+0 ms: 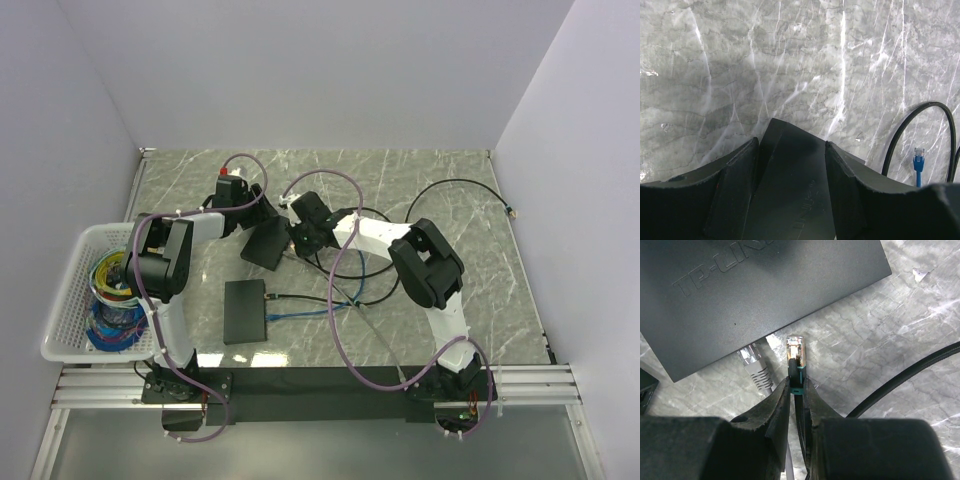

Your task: Insert the plug into the switch port

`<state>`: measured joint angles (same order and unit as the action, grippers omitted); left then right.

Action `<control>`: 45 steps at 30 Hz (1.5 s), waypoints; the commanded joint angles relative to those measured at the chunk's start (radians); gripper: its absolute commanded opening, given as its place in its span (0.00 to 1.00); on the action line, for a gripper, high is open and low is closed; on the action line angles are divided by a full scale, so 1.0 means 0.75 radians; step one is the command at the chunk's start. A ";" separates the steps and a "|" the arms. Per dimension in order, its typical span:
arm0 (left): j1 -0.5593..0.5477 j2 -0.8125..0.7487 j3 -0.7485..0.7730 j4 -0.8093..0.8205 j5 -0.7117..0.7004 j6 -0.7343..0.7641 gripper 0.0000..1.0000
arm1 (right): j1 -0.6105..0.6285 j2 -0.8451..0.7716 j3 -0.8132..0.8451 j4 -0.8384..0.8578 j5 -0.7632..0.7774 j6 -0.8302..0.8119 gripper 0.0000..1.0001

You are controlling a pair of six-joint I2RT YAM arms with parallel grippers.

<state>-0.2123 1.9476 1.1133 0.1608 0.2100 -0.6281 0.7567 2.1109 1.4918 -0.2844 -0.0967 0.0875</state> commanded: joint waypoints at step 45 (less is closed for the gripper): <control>-0.058 -0.026 -0.083 0.088 0.068 0.028 0.58 | 0.055 -0.088 0.101 0.032 -0.170 -0.033 0.00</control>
<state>-0.2325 1.9476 1.0725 0.2436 0.2123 -0.6205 0.7769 2.1109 1.5204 -0.3229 -0.1818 0.0757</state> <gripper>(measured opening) 0.588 0.193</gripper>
